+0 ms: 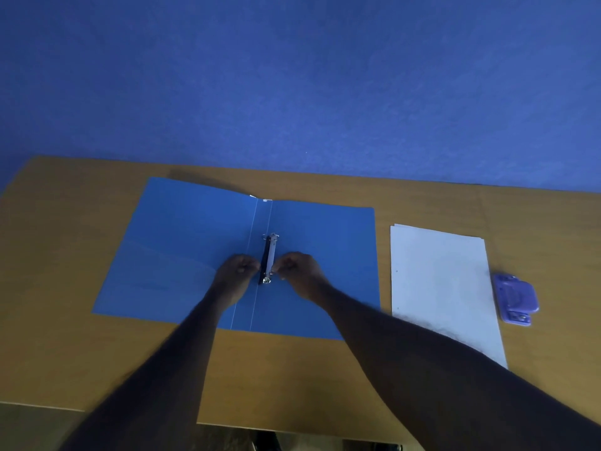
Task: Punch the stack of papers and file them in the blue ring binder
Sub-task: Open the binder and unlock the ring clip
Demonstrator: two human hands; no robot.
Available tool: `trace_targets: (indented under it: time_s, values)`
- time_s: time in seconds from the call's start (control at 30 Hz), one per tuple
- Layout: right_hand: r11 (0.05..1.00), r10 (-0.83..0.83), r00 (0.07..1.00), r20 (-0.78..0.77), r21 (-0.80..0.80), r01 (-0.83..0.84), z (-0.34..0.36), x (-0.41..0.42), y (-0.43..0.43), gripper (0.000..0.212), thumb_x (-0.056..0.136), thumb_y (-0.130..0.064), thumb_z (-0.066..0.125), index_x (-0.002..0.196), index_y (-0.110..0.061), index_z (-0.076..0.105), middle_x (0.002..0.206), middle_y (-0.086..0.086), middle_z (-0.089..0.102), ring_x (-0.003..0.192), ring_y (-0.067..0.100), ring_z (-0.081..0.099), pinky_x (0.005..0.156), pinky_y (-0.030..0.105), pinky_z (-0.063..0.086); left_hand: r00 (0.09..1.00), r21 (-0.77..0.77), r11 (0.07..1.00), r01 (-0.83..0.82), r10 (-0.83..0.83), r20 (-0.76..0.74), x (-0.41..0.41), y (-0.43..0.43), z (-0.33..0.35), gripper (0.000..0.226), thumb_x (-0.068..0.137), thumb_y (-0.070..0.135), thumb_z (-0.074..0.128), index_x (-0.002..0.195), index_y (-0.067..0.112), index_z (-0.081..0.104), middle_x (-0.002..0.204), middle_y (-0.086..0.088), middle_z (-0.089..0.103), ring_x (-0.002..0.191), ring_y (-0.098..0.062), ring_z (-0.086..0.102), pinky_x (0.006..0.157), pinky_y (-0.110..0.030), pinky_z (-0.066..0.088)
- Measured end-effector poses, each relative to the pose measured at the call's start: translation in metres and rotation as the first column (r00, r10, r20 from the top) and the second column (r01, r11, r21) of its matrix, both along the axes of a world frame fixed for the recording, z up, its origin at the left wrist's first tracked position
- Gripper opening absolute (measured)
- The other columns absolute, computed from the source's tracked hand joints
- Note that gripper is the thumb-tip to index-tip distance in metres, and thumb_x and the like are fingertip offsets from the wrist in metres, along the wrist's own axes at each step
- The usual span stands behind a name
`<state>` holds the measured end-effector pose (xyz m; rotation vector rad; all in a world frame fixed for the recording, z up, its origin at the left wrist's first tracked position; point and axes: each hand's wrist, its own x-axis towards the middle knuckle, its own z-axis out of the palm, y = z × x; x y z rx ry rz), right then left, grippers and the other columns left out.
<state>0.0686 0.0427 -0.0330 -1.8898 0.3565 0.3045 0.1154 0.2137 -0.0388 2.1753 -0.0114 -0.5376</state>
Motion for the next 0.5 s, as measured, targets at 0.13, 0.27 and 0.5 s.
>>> trace_targets:
  time_s: [0.13,0.27,0.5]
  values:
    - [0.986,-0.165,0.983,0.077,-0.006,0.166,0.01,-0.018,-0.037,0.005,0.086,-0.011,0.067,0.087,-0.015,0.07,0.077,-0.008,0.065,0.073,0.009,0.058,0.064,0.022,0.045,0.966,0.019,0.982,-0.188,0.182,0.184,-0.012,-0.017,0.015,0.009,0.086,0.018,0.058,0.083,0.014,0.066,0.076,0.003,0.062,0.069,-0.01,0.055,0.065,-0.021,0.038]
    - [0.937,-0.282,0.954,0.107,-0.181,0.297,0.017,-0.059,-0.098,0.008,0.089,-0.015,0.063,0.09,-0.013,0.071,0.085,-0.005,0.067,0.075,0.007,0.059,0.058,0.013,0.04,0.944,-0.028,0.992,-0.12,0.123,0.306,-0.034,-0.054,0.03,0.009,0.087,0.016,0.058,0.089,0.014,0.067,0.08,0.005,0.066,0.072,-0.011,0.062,0.062,-0.02,0.045]
    - [0.612,-0.642,0.761,0.093,-0.536,0.581,0.01,-0.145,-0.215,0.017,0.086,-0.021,0.061,0.091,-0.011,0.073,0.099,0.01,0.074,0.093,0.031,0.066,0.075,0.031,0.051,0.935,0.058,0.961,0.27,-0.276,0.221,-0.082,-0.156,0.028,0.011,0.088,0.024,0.057,0.088,0.017,0.066,0.089,0.004,0.067,0.083,-0.013,0.064,0.071,-0.025,0.05]
